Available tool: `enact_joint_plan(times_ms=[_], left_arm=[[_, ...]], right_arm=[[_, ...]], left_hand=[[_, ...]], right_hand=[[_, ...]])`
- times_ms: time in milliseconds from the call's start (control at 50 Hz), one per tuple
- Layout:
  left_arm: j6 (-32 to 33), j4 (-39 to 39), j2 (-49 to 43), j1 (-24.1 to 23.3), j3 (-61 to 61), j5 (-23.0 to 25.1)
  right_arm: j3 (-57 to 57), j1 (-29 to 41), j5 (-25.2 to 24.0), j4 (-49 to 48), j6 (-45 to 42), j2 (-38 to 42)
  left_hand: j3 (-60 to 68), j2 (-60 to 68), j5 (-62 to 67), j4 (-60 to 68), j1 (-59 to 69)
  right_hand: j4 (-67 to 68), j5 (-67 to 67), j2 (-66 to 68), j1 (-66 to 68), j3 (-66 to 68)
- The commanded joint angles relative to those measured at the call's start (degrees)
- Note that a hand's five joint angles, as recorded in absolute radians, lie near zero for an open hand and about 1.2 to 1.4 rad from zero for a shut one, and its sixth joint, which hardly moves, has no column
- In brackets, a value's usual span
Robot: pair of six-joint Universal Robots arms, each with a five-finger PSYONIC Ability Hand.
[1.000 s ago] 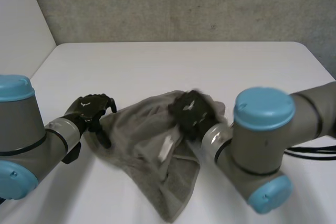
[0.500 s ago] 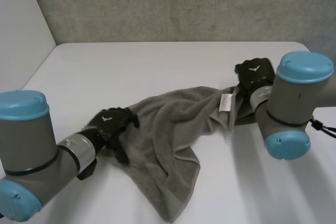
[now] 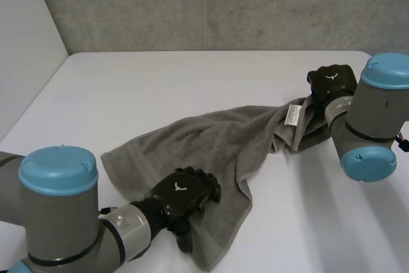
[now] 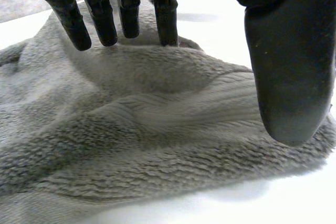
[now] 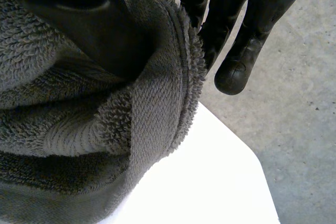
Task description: Fold the towel.
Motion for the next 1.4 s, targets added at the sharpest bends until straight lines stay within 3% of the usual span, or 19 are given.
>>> enact_joint_plan(times_ms=[20, 200, 260, 300, 360, 400, 460, 640, 720, 820, 920, 960, 980, 1020, 1100, 1180, 1320, 1360, 1400], left_arm=[[3.8, 0.1, -0.6, -1.5, -0.4, 0.0], [5.1, 1.2, -2.1, -1.6, -0.2, -0.1], [5.1, 2.0, -2.3, -1.7, -0.2, -0.1], [5.1, 2.9, -2.3, -2.1, -0.3, -0.3], [5.1, 3.3, -2.3, -2.3, -0.4, -0.4], [4.9, 4.0, -2.3, -2.4, -0.4, -0.5], [4.5, 4.2, -2.1, -2.4, -0.4, -0.5], [4.4, 4.1, -2.0, -2.4, -0.5, -0.4], [4.3, 4.1, -1.5, -2.4, -0.8, -0.4], [4.2, 3.7, -0.2, -1.7, -0.2, -0.7], [4.1, 3.4, 4.2, 2.1, 0.5, -0.6], [3.1, 2.7, 9.5, 6.7, 1.2, -0.4], [3.1, 2.7, 9.5, 6.7, 1.2, -0.4], [-0.7, 2.3, 14.2, 9.9, 2.9, -0.1], [-6.5, 2.0, 18.4, 11.9, 5.4, 0.2], [-15.5, 2.0, 23.6, 16.5, 9.7, 3.5], [-27.5, 1.8, 26.1, 25.0, 14.1, 11.5], [-31.0, 2.0, 26.0, 27.1, 14.9, 13.7], [-33.7, 2.1, 25.4, 28.9, 15.5, 15.3]], right_arm=[[0.2, 0.0, 0.0, 0.0, 0.0, 0.2], [0.7, 0.5, -0.1, 0.1, 0.0, 0.2], [0.9, 0.7, -0.1, 0.0, -0.1, 0.2], [1.1, 0.8, -0.1, 0.0, -0.1, 0.2], [1.1, 0.8, -0.1, 0.0, -0.1, 0.2], [1.1, 0.9, -0.1, 0.0, -0.1, 0.2], [1.1, 0.9, 0.0, 0.0, -0.1, 0.2], [1.1, 0.9, 0.0, 0.1, -0.1, 0.2], [1.1, 0.9, 0.0, 0.1, 0.0, 0.1], [1.2, 1.0, 0.0, 0.2, -0.1, -0.4], [1.4, 0.8, -3.9, 3.0, -1.1, -4.4], [0.6, 0.1, -9.3, 7.2, -1.4, -9.3], [0.6, 0.1, -9.3, 7.2, -1.4, -9.3], [-1.0, -0.2, -14.5, 11.8, -1.3, -14.1], [-4.1, -1.8, -17.4, 16.6, -1.1, -18.2], [-10.7, -7.8, -19.2, 25.1, 1.1, -24.4], [-21.8, -13.2, -26.7, 36.7, 3.3, -25.5], [-25.8, -14.7, -31.0, 42.0, 3.3, -23.9], [-27.6, -15.0, -32.2, 43.7, 3.3, -21.1]], left_hand=[[-1.2, -2.3, 0.1, -1.7, -1.7], [1.9, 0.7, 3.1, 1.4, 1.3], [10.8, 9.6, 12.1, 10.3, 10.3], [25.8, 24.7, 27.1, 25.3, 25.3], [33.5, 32.3, 34.8, 33.0, 33.0], [45.5, 44.4, 46.8, 45.0, 45.0], [51.6, 50.5, 52.9, 51.1, 51.1], [53.8, 52.7, 55.1, 53.3, 53.3], [65.2, 64.1, 66.5, 64.7, 64.7], [65.2, 64.1, 66.5, 64.8, 64.7], [65.2, 64.1, 66.5, 64.8, 64.7], [65.2, 64.1, 66.5, 64.8, 64.7], [65.2, 64.1, 66.5, 64.8, 64.7], [65.2, 64.1, 66.5, 64.8, 64.7], [65.2, 64.1, 66.5, 64.8, 64.7], [65.2, 64.1, 66.5, 64.8, 64.7], [65.2, 64.1, 66.5, 64.8, 64.7], [65.2, 64.1, 66.5, 64.8, 64.7], [65.2, 64.1, 66.5, 64.8, 64.7]], right_hand=[[0.2, 0.7, 1.4, 3.2, 0.2], [0.2, 0.7, 1.4, 3.2, 0.2], [0.2, 0.7, 1.4, 3.2, 0.2], [0.2, 0.7, 1.4, 3.2, 0.2], [0.2, 0.7, 1.4, 3.2, 0.2], [0.2, 0.7, 1.4, 3.2, 0.2], [0.2, 0.7, 1.4, 3.2, 0.2], [0.2, 0.7, 1.4, 3.2, 0.2], [0.4, 0.9, 1.5, 3.4, 0.3], [1.2, 1.7, 2.4, 4.2, 1.2], [3.4, 3.8, 4.5, 6.3, 3.3], [3.4, 3.8, 4.5, 6.3, 3.3], [3.4, 3.8, 4.5, 6.3, 3.3], [3.4, 3.8, 4.5, 6.3, 3.3], [3.4, 3.8, 4.5, 6.3, 3.3], [3.4, 3.8, 4.5, 6.3, 3.3], [3.4, 3.8, 4.5, 6.3, 3.3], [3.4, 3.8, 4.5, 6.3, 3.3], [2.6, 3.1, 3.7, 5.6, 2.5]])
